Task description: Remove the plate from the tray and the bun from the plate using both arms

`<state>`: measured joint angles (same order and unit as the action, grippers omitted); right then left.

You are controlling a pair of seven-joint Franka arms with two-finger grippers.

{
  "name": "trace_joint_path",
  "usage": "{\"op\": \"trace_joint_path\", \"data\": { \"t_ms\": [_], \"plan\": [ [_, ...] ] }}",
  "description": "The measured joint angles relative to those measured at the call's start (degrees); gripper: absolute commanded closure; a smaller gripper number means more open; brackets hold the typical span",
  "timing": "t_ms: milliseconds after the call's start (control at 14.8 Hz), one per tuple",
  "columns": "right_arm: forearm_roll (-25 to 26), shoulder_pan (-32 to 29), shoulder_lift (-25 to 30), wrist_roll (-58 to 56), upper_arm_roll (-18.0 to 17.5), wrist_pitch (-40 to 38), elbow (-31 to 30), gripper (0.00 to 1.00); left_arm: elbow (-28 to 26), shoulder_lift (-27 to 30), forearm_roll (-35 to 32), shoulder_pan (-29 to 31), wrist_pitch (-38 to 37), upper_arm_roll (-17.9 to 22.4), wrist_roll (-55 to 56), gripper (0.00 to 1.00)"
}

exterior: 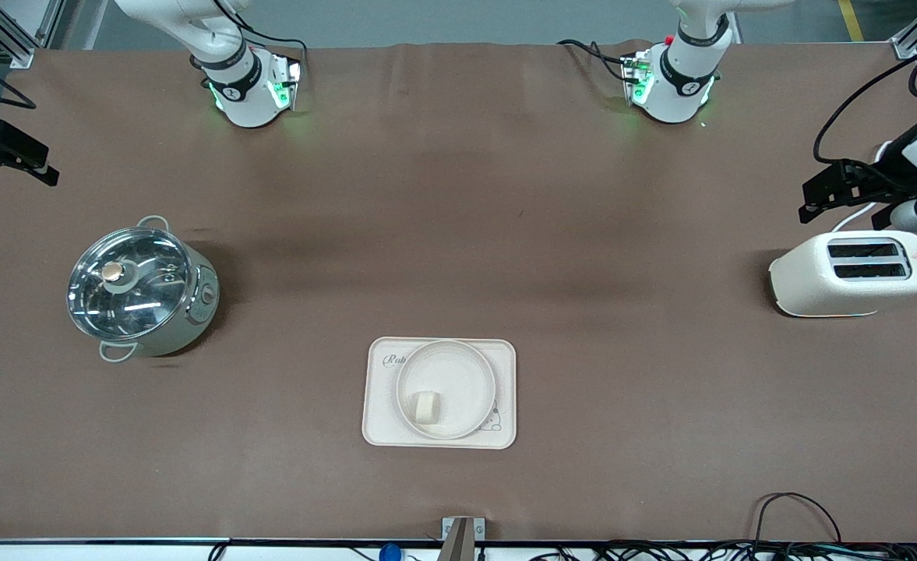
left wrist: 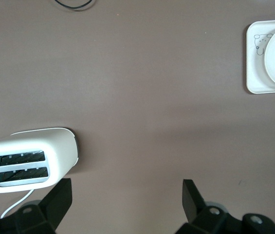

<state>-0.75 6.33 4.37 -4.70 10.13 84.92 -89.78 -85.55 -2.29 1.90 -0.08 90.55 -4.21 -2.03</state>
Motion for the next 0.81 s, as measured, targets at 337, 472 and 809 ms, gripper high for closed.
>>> {"op": "trace_joint_path", "data": {
  "t_ms": [337, 472, 809],
  "plan": [
    [0.0, -0.02, 0.0, 0.0, -0.14, 0.18, 0.0, 0.0, 0.17, 0.01, 0.0, 0.19, 0.0, 0.02, 0.02, 0.0],
    [0.0, -0.02, 0.0, 0.0, -0.21, 0.35, 0.0, 0.0, 0.17, 0.01, 0.0, 0.23, 0.0, 0.02, 0.39, 0.0],
    [0.0, -0.02, -0.25, 0.0, -0.56, 1.65, -0.22, 0.0, 0.16, 0.0, 0.0, 0.01, -0.03, -0.01, 1.3, 0.0]
  ]
}}
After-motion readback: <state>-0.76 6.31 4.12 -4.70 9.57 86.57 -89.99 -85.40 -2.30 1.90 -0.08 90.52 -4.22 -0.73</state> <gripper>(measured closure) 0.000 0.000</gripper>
